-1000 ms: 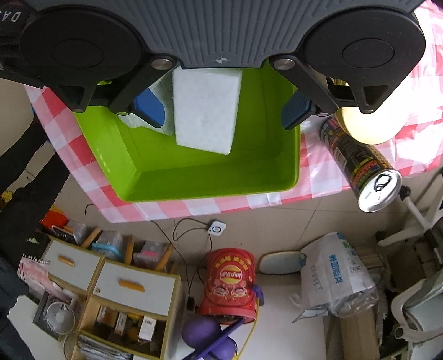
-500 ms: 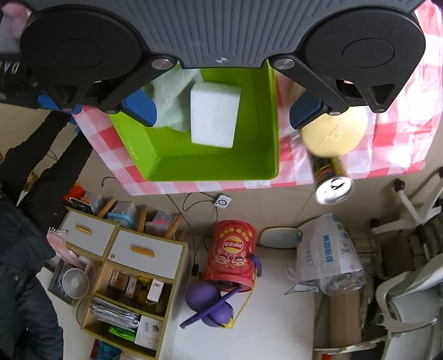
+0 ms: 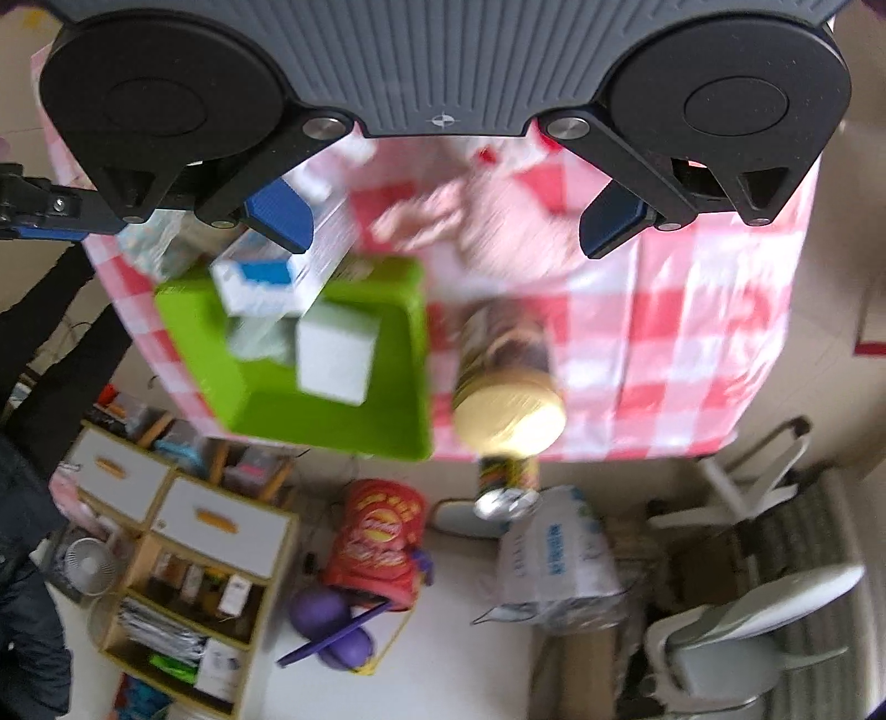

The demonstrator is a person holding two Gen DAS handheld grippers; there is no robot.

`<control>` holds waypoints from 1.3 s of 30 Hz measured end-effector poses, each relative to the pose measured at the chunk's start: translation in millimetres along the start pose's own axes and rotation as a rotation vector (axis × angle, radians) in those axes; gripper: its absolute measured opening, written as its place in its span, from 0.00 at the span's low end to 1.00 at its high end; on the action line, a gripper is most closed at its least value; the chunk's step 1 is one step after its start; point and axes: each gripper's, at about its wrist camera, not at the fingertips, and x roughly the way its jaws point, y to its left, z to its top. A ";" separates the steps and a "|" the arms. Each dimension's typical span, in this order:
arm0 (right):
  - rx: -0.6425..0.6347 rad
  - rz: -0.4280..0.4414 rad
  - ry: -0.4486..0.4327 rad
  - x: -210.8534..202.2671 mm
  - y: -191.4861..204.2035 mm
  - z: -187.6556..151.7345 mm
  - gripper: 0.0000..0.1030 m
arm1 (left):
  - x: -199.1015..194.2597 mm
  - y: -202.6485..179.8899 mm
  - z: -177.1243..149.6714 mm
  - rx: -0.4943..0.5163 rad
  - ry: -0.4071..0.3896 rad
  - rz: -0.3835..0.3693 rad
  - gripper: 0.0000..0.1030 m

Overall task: Organize soft objects
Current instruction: 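Move both tools back over the table toward the plush toys, then grasp the Santa plush with the left tool while the right tool grasps the hamburger plush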

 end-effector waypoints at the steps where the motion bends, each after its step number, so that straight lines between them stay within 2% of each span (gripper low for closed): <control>1: -0.008 0.006 0.011 2.4 2.9 -6.1 0.70 | -0.8 3.6 -6.4 -0.006 0.000 0.003 0.95; 5: -0.080 0.040 0.067 17.0 18.1 -31.2 0.70 | 9.5 17.7 -33.5 -0.026 0.011 0.014 0.95; 8: -0.107 0.050 0.132 31.2 26.5 -45.9 0.70 | 22.0 29.5 -54.4 -0.065 -0.005 0.060 0.95; 10: -0.097 0.062 0.192 40.1 29.4 -54.6 0.70 | 31.6 32.4 -62.6 -0.052 0.024 0.078 0.95; 15: -0.048 0.105 0.274 50.0 30.9 -65.0 0.70 | 37.7 34.1 -75.1 -0.042 0.048 0.017 0.95; 19: -0.053 0.135 0.318 58.3 40.7 -71.2 0.70 | 44.2 30.4 -78.8 -0.046 0.045 -0.001 0.94; 24: -0.127 0.092 0.374 77.6 52.2 -87.1 0.69 | 53.7 26.4 -80.2 -0.041 0.048 -0.005 0.88; 28: -0.206 0.034 0.381 86.7 61.4 -97.6 0.65 | 56.3 25.6 -80.6 -0.048 0.049 0.013 0.80; 29: -0.223 0.031 0.379 88.2 63.6 -100.3 0.62 | 55.5 26.4 -80.1 -0.051 0.046 0.014 0.77; 30: -0.236 0.034 0.377 89.2 66.0 -102.5 0.55 | 54.6 27.5 -79.8 -0.057 0.044 0.015 0.74; 33: -0.278 0.023 0.360 87.0 71.5 -104.8 0.48 | 52.8 31.8 -78.1 -0.074 0.038 0.012 0.66; 39: -0.295 0.039 0.334 81.3 74.8 -100.5 0.43 | 49.2 38.9 -75.6 -0.110 0.051 -0.010 0.58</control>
